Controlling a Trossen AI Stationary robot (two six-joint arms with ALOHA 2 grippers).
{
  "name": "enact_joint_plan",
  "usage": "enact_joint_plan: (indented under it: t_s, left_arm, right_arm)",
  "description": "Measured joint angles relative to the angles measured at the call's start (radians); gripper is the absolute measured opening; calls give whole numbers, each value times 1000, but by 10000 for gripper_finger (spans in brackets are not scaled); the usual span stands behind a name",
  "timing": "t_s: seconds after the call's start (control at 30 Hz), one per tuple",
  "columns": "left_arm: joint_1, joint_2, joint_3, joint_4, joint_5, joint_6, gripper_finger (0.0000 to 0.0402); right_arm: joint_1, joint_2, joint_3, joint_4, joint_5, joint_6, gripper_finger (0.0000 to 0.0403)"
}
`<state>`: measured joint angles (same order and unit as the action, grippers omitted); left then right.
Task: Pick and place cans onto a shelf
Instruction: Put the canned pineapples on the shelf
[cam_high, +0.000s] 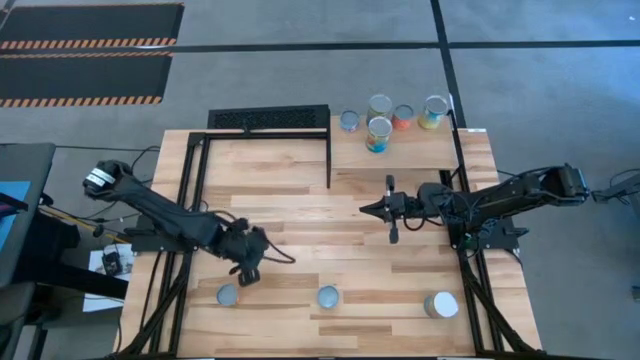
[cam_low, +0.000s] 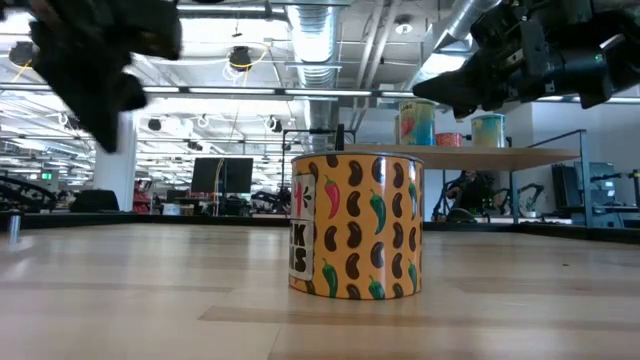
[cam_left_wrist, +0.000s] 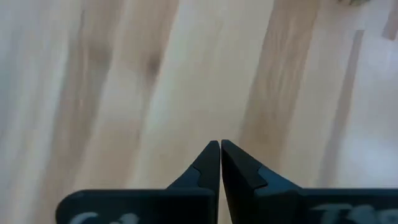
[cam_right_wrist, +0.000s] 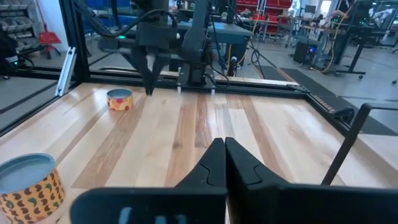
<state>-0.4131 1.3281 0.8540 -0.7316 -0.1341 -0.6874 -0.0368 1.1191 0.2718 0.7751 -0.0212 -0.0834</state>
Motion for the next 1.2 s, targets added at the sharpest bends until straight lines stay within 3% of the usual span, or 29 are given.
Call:
enact_joint_plan:
  t_s: [0.2, 0.5, 0.63, 0.8, 1.0, 1.2]
  left_arm:
    - [-133, 0, 49, -105, 50, -396, 14]
    - [-338, 83, 61, -127, 52, -832, 95]
    - [-370, 166, 108, -153, 54, -885, 124]
    - [-373, 286, 184, -198, 103, -845, 142]
    - [-373, 404, 252, -270, 139, -839, 143]
    - [-373, 443, 257, -254, 146, -874, 125]
  right_arm:
    - [0, 0, 0, -9, 0, -5, 8]
    - [0, 0, 0, -15, -3, -15, 8]
    - [0, 0, 0, -19, -4, -14, 10]
    - [0, 0, 0, -26, -4, -14, 11]
    - [0, 0, 0, -35, -4, -14, 9]
    - [0, 0, 0, -35, -4, -14, 9]
